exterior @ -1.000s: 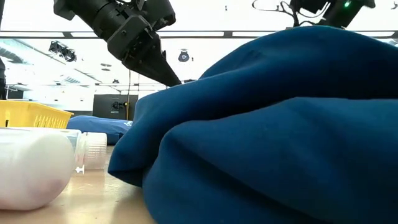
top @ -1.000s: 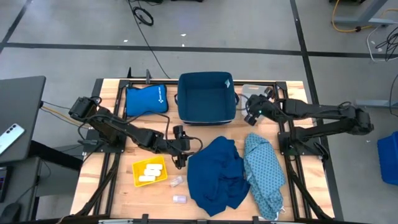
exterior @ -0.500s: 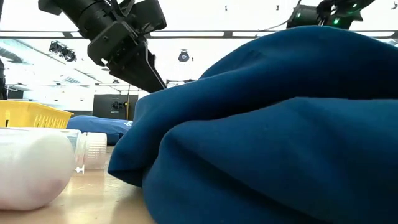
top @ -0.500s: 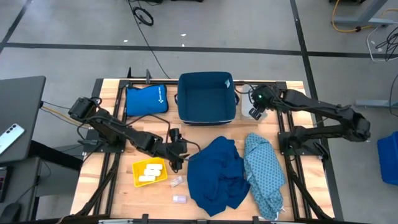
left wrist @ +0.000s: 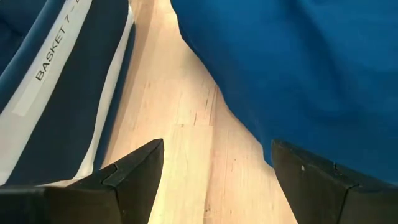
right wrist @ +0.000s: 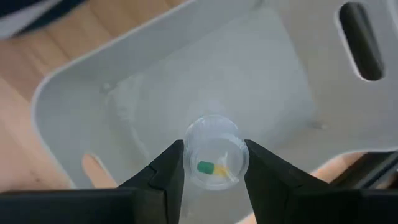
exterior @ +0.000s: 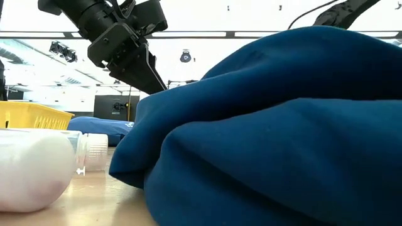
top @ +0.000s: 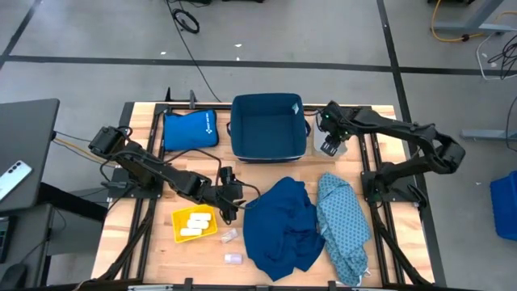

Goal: Pick & Place Medicine items
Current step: Put the top right transparent pill bottle into the white bin, then put the top transparent pill bottle into the white bin

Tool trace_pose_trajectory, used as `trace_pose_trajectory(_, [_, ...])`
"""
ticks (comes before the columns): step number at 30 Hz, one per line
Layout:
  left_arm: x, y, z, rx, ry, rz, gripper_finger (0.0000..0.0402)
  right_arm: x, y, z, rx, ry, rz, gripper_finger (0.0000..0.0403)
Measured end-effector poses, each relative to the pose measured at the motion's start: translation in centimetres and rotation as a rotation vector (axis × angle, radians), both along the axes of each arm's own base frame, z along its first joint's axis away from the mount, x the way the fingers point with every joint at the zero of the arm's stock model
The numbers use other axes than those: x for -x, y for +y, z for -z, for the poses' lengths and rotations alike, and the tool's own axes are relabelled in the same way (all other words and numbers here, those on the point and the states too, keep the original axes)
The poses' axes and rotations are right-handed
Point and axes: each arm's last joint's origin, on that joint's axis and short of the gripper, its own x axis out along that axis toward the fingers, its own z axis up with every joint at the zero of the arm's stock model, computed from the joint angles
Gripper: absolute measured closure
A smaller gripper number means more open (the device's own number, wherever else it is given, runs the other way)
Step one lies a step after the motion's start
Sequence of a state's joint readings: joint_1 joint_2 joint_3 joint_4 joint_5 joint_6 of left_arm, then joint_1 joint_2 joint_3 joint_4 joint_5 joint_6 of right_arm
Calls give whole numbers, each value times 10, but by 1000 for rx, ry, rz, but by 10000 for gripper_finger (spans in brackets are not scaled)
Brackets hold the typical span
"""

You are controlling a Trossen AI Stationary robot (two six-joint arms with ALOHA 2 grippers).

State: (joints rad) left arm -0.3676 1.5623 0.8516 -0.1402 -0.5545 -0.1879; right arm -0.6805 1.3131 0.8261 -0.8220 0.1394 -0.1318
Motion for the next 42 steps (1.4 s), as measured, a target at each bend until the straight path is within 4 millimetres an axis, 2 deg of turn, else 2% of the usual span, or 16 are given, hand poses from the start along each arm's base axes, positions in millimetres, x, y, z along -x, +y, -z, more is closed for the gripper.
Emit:
trace_pose_trajectory(12, [0, 0, 0, 4, -2, -3, 104, -6, -6, 22, -131, 47, -90, 263])
trace_pose_trajectory(23, [0, 0, 0, 4, -1, -3, 104, -8, -7, 24, -145, 44, -91, 263])
trace_pose_trajectory(25, [0, 0, 0, 4, -1, -3, 104, -9, -6, 24, -142, 43, -95, 240])
trace_pose_trajectory(29, [0, 0, 0, 3, -1, -2, 104, -11, -4, 26, -135, 47, -79, 153])
trace_pose_trajectory(32, [0, 0, 0, 3, -1, -2, 104, -14, -2, 26, -106, 56, -67, 129])
trace_pose_trajectory(38, [0, 0, 0, 3, -1, -1, 104, -20, 6, 24, -87, 45, -89, 153])
trace_pose_trajectory(42, [0, 0, 0, 0, 0, 2, 104, -24, 11, 15, -42, 33, -106, 177])
